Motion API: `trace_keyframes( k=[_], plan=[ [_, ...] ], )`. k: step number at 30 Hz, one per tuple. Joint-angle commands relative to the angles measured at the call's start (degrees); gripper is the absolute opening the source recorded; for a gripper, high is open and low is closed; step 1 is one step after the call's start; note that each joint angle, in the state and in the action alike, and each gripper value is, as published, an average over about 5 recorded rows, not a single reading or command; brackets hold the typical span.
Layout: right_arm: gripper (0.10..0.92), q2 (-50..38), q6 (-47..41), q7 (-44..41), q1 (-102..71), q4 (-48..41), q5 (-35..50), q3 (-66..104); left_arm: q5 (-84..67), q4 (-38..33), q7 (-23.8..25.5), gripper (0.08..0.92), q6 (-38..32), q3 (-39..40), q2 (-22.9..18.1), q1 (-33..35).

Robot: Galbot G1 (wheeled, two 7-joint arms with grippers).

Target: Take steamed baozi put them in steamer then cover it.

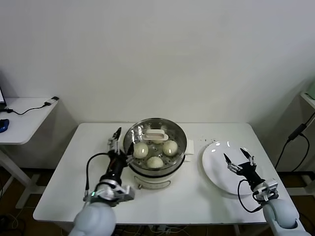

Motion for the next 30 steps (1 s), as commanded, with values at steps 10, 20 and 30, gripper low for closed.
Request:
trace_keyframes(
  k=[10, 20, 30],
  plan=[
    [0.823, 3.53, -0.22, 1.66, -3.75, 5.58, -1.59, 2.05, -58.35, 9.79, -0.13, 0.823, -25.72, -32.79, -13.16, 17.84],
    [0.823, 4.81, 0.29, 2.25, -4.94, 5.75, -0.28, 3.73, -57.63, 10.75, 0.36, 0.823, -24.62, -32.24, -14.07, 18.18],
    [0.823, 5.14, 0.43, 1.95, -4.78, 5.20, -0.17, 4.51, -55.59, 10.20, 1.39, 0.823, -24.81, -32.21, -14.79, 17.88]
  ],
)
